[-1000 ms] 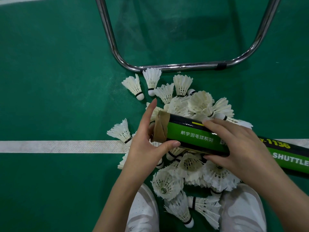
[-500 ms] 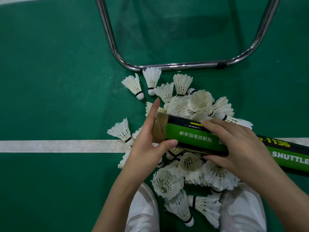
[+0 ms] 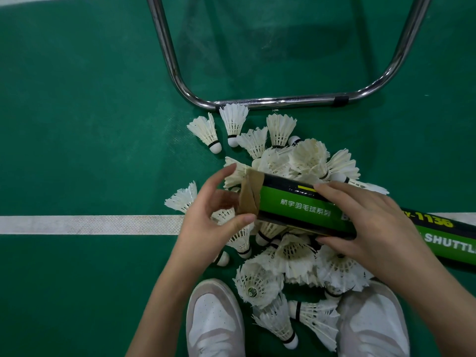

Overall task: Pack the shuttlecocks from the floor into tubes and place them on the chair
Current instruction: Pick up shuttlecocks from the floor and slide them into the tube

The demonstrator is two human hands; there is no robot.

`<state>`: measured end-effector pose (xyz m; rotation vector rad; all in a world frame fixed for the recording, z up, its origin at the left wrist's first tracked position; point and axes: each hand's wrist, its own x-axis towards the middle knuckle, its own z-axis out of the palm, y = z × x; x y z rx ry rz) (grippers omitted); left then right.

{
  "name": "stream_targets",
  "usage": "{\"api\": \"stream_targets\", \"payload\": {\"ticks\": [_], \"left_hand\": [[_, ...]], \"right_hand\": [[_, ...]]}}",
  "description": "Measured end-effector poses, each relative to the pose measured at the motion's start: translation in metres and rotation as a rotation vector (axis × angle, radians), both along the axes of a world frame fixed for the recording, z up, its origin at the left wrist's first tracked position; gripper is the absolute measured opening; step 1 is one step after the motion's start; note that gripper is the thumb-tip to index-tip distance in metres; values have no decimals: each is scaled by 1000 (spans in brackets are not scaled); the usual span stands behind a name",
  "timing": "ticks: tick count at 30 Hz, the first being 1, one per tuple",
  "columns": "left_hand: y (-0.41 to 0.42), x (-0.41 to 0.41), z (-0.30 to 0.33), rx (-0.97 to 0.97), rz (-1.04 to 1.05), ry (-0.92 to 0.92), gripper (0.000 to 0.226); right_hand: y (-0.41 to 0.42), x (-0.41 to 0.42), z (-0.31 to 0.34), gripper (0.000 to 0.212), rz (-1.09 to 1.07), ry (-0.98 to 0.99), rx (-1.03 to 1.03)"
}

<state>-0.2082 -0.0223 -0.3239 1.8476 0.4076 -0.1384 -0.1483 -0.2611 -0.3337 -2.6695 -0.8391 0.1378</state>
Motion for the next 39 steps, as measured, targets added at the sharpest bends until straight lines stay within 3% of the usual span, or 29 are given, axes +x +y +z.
{"api": "stream_targets", "payload": {"ticks": [4, 15, 19, 26, 32, 39], "left_hand": [[13, -6, -11, 79, 9, 47, 64], [9, -19, -36, 410, -334, 208, 71], [6, -18, -37, 449, -332, 213, 66], [9, -16, -23, 330, -113, 125, 71], [11, -10, -6, 134, 197, 4, 55], [15, -7, -1, 0, 492, -177, 53]], "right_hand": [[-5, 3, 2, 90, -24, -18, -32], [-10, 4, 0, 90, -28, 44, -9], [-9, 5, -1, 90, -28, 56, -5], [-9, 4, -1, 91, -26, 35, -14], [-7, 3, 0, 91, -28, 32, -27], [-6, 2, 1, 91, -32, 32, -21]]}}
